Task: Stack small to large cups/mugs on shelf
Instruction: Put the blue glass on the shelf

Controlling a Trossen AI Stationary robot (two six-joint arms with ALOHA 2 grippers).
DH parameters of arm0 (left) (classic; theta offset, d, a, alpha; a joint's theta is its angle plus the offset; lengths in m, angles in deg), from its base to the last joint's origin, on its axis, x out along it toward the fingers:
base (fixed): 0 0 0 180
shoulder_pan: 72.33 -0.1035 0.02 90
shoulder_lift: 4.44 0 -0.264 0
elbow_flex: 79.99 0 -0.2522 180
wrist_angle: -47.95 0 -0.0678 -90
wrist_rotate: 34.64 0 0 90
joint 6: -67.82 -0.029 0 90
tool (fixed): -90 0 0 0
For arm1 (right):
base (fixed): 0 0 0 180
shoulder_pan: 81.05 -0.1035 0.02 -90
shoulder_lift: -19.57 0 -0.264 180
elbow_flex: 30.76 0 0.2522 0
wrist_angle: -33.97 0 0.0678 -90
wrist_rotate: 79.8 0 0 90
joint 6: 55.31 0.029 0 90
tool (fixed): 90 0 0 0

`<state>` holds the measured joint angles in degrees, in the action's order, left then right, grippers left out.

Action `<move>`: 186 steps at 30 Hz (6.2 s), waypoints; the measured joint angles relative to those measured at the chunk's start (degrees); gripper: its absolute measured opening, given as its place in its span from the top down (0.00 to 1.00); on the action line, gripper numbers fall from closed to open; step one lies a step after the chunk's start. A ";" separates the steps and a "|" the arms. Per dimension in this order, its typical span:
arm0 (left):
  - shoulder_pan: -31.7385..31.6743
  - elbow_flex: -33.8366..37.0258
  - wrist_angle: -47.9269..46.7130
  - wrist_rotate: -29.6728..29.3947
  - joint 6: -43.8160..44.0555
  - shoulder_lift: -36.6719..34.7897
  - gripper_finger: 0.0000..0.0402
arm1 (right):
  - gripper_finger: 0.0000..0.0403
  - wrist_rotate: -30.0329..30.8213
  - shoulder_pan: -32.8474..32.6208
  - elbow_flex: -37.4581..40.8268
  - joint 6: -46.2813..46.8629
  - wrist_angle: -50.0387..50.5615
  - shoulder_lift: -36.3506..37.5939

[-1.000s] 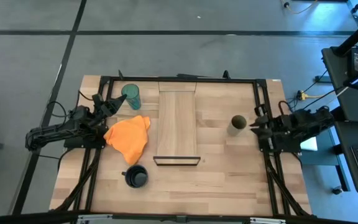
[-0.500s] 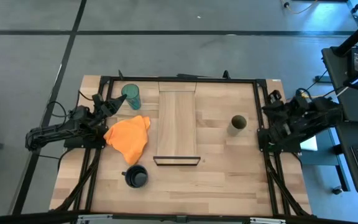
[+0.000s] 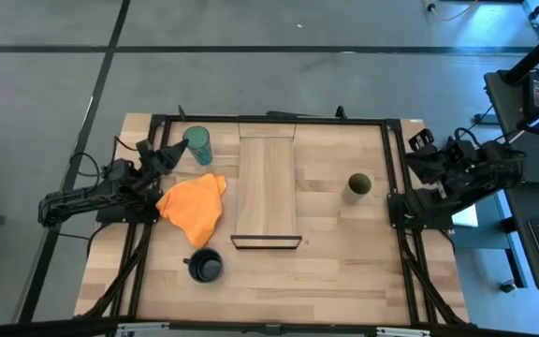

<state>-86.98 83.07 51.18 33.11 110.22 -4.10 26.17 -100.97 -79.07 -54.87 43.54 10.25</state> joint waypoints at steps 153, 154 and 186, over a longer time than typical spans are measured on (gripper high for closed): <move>-17.99 -60.25 -79.63 14.93 -62.44 70.71 0.99 | 0.83 10.43 -0.01 0.07 6.09 8.79 0.01; -17.35 -61.68 -80.16 14.92 -62.19 70.65 0.99 | 0.83 10.45 -0.02 0.07 6.51 8.80 0.00; -7.28 -115.19 -98.31 20.98 -60.44 108.14 1.00 | 0.83 10.43 0.00 0.07 14.43 8.81 0.02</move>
<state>-94.26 -32.12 -47.13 54.08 49.78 104.04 36.59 -100.97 -79.00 -40.44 52.35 10.27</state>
